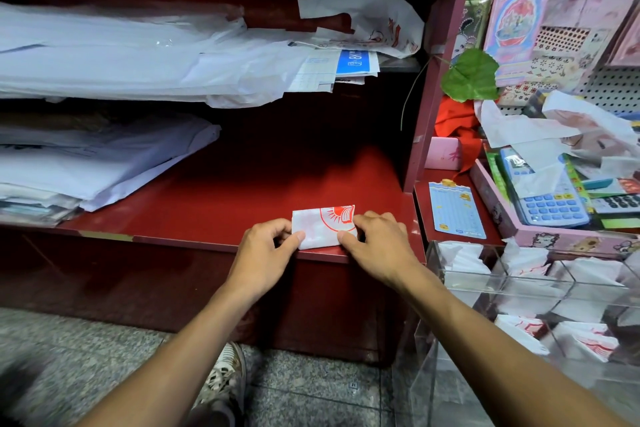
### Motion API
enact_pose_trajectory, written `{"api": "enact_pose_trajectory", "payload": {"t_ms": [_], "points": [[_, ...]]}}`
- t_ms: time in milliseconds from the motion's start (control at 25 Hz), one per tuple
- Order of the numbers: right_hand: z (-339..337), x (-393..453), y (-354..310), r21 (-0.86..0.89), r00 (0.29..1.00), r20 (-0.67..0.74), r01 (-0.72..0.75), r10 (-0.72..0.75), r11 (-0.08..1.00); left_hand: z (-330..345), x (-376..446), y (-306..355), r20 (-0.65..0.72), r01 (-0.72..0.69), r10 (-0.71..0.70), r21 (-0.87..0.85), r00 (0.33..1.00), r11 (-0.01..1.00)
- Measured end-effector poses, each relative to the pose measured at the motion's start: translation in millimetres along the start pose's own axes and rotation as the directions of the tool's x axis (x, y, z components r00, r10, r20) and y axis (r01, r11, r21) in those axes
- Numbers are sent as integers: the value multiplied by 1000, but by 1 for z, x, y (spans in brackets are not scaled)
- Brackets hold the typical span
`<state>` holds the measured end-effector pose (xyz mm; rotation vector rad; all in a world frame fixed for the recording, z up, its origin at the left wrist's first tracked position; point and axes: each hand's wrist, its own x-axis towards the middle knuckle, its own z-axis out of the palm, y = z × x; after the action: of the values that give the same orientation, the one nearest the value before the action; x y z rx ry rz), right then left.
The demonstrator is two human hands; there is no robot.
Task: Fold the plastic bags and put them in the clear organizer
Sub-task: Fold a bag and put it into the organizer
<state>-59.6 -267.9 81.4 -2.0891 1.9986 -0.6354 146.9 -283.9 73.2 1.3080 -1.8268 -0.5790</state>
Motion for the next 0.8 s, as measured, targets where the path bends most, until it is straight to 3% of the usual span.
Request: {"api": "enact_pose_trajectory", "payload": {"t_ms": [80,280,560,800], "points": [[3,-1,-3,-25,999,-27,-22,21,999,1,0,2,-25,33,-33,-4,999,999],[6,-2,-2,102,989,-112,-86,97,991,4,0,7,-122,139,-138,-4,983,990],[4,-3,-1,244,973,-176,-103,148,964,10,-2,16,-196,68,-53,69,979,995],[3,-5,1,327,963,-185,-128,197,936,16,-1,11,47,-27,14,269,999,963]]}}
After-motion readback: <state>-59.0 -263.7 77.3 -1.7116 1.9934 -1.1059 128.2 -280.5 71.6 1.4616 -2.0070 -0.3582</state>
